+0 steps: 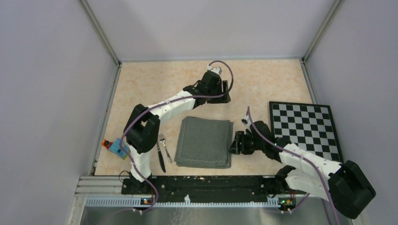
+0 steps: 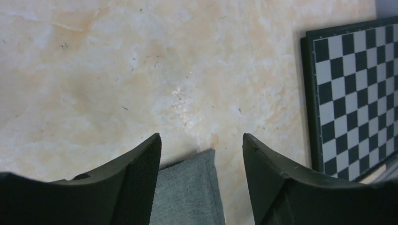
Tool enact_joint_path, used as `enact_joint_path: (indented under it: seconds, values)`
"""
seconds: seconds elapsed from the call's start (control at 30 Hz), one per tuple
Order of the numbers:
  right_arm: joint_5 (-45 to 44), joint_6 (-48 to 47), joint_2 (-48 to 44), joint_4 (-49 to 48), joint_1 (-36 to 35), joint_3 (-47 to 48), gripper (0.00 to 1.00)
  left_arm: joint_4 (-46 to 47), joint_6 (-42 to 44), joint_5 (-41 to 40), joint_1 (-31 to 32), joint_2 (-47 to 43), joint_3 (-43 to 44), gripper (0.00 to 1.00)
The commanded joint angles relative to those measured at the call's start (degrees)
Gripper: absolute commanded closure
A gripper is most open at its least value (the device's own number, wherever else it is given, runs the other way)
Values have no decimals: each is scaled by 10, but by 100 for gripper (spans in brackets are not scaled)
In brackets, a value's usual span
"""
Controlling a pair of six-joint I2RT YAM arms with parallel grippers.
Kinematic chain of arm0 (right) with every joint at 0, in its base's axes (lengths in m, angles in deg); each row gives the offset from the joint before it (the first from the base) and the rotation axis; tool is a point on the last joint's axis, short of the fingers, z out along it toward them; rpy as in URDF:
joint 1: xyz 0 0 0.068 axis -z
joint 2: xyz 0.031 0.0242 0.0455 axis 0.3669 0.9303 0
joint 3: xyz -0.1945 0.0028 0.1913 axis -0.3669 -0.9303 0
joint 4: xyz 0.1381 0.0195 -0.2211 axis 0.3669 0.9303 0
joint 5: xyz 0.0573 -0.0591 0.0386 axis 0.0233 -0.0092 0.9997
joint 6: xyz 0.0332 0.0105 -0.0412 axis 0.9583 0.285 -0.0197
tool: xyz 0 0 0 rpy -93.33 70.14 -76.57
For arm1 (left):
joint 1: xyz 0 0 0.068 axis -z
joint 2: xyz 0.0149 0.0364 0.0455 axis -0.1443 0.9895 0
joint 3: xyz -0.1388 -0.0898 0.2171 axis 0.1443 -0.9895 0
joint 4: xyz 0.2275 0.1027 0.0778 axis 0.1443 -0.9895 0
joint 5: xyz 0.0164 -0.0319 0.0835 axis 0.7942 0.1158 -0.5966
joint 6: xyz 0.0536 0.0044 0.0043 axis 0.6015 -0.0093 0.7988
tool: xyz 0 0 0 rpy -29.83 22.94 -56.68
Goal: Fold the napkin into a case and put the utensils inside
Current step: Turn over the upper triangle folded napkin at the center of the board, then smooth out the lower triangle-folded napkin at the center of the board.
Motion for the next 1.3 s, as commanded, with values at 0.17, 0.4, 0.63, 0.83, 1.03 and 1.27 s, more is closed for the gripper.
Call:
enact_joint_path:
  seconds: [0.17, 0.4, 0.63, 0.83, 1.03, 1.27]
  values:
    - [95, -10, 25, 38, 135, 48, 52, 13, 20, 171, 17, -210, -179, 8]
    - [186, -23, 112, -54, 202, 36, 64, -12, -51, 44, 210, -240, -285, 29]
    - [218, -18, 237, -145, 245, 92, 70, -8, -117, -27, 268, -191, -288, 38]
    - [219, -12, 307, -175, 246, 162, 64, 12, -159, -67, 263, -244, -338, 41]
    - [194, -38, 350, -146, 246, 223, 61, 55, -193, -67, 234, -335, -425, 36]
    - [186, -51, 400, -143, 245, 261, 60, 76, -208, -44, 214, -380, -471, 33]
